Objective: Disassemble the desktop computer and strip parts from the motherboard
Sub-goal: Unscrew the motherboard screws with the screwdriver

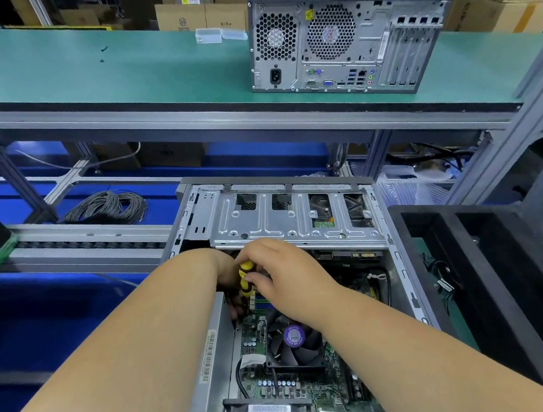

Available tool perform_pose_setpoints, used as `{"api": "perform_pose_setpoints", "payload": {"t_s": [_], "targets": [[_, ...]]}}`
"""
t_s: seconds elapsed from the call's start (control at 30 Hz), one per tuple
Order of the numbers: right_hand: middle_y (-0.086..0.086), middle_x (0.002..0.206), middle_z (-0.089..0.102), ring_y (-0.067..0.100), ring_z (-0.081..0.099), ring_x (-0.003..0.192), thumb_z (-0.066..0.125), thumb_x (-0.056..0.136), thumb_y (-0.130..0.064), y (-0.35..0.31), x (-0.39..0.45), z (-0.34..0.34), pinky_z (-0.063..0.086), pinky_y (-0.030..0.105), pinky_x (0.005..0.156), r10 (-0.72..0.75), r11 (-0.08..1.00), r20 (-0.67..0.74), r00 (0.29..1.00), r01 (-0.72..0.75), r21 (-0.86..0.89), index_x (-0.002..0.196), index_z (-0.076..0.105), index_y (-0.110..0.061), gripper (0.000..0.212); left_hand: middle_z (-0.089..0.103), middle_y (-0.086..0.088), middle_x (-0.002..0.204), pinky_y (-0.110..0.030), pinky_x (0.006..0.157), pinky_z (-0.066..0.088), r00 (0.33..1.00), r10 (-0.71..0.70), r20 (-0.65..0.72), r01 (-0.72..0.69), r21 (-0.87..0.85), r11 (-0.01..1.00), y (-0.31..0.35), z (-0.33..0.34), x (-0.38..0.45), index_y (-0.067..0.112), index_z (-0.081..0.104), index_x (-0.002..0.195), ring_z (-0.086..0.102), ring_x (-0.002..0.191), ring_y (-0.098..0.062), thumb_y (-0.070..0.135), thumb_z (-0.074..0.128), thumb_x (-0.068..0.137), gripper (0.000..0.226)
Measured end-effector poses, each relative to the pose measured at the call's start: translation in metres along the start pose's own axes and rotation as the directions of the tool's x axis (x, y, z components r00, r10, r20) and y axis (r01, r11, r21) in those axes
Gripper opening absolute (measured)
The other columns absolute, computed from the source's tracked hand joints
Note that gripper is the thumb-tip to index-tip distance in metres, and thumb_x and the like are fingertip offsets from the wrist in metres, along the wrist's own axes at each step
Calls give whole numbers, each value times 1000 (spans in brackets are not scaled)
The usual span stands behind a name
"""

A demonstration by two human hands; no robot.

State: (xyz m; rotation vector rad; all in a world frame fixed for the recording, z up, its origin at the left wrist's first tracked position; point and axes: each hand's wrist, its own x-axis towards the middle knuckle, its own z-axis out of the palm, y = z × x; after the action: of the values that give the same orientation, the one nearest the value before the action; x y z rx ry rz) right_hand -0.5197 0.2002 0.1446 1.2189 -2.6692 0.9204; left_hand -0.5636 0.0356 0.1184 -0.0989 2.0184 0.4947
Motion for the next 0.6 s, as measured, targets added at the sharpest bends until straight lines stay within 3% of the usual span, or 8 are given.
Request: {"api": "perform_pose_setpoints", "payload": {"t_s": [0.07, 0.13, 0.2, 0.27, 0.33, 0.4, 0.5, 0.6], "targets": [[5, 109, 59, 23, 53, 95, 60, 93, -6, -1, 0, 0, 45, 39, 82, -30, 1000, 20, 999, 30, 1, 111, 63, -7, 19, 69, -20, 99, -43, 102, 47, 999, 32, -27, -36, -165, 986, -3, -1, 3, -9, 63, 104, 68, 81, -23, 5, 35, 100, 32], [6, 112, 56, 25, 53, 93, 59, 91, -3, -3, -1, 0, 47, 40, 79, -50, 999, 20, 999, 50, 12, 110, 64, -6, 20, 68, -13, 83, -32, 84, 54, 998, 57, -9, -58, -204, 977, -3, -3, 1, -16, 59, 112, 67, 66, -15, 2, 34, 99, 34], [3, 113, 53, 22, 52, 87, 62, 90, -8, -5, -2, -1, 47, 37, 74, -52, 998, 2, 999, 52, 20, 109, 64, -7, 19, 67, -9, 85, -22, 70, 52, 998, 46, -31, -49, -99, 994, -1, -5, -1, -15, 55, 122, 64, 64, -11, 4, 37, 99, 34], [1, 110, 52, 20, 52, 86, 69, 90, -19, -5, -2, -1, 46, 36, 73, -34, 999, -8, 999, 34, 16, 105, 64, -9, 20, 63, -12, 91, -28, 78, 49, 990, 14, -139, -9, 33, 999, 1, -9, -4, -5, 60, 117, 59, 77, -18, 12, 44, 98, 30], [1, 105, 54, 20, 51, 83, 71, 89, -22, -5, -1, 0, 45, 37, 72, -13, 1000, -24, 1000, 13, 18, 101, 64, -8, 20, 56, -13, 97, -34, 86, 43, 987, 17, -157, -1, 103, 995, 2, -9, -5, 3, 59, 105, 50, 87, -23, 15, 45, 97, 20], [0, 104, 55, 20, 51, 84, 71, 88, -19, -5, 0, 1, 45, 37, 74, 4, 999, -41, 999, -3, 35, 103, 64, -11, 18, 57, -12, 89, -29, 80, 44, 992, 28, -122, -19, 79, 997, 5, -5, -7, 5, 57, 96, 53, 77, -22, 12, 43, 98, 16], [-2, 109, 56, 18, 53, 91, 70, 88, -13, -3, 0, 1, 46, 34, 80, 37, 995, -43, 998, -33, 89, 112, 61, -14, 25, 64, -2, 57, -17, 52, 48, 995, 67, -73, -75, -124, 989, 5, 1, -3, 3, 57, 77, 58, 45, -7, 0, 32, 95, 31], [3, 106, 56, 23, 53, 90, 68, 88, -7, -2, -1, 1, 47, 42, 80, 13, 996, -26, 1000, -11, 92, 106, 62, -7, 19, 61, 7, 47, -15, 47, 43, 995, 78, -63, -84, -92, 992, 4, 0, -1, 7, 56, 73, 52, 40, -2, -1, 33, 93, 32]]}}
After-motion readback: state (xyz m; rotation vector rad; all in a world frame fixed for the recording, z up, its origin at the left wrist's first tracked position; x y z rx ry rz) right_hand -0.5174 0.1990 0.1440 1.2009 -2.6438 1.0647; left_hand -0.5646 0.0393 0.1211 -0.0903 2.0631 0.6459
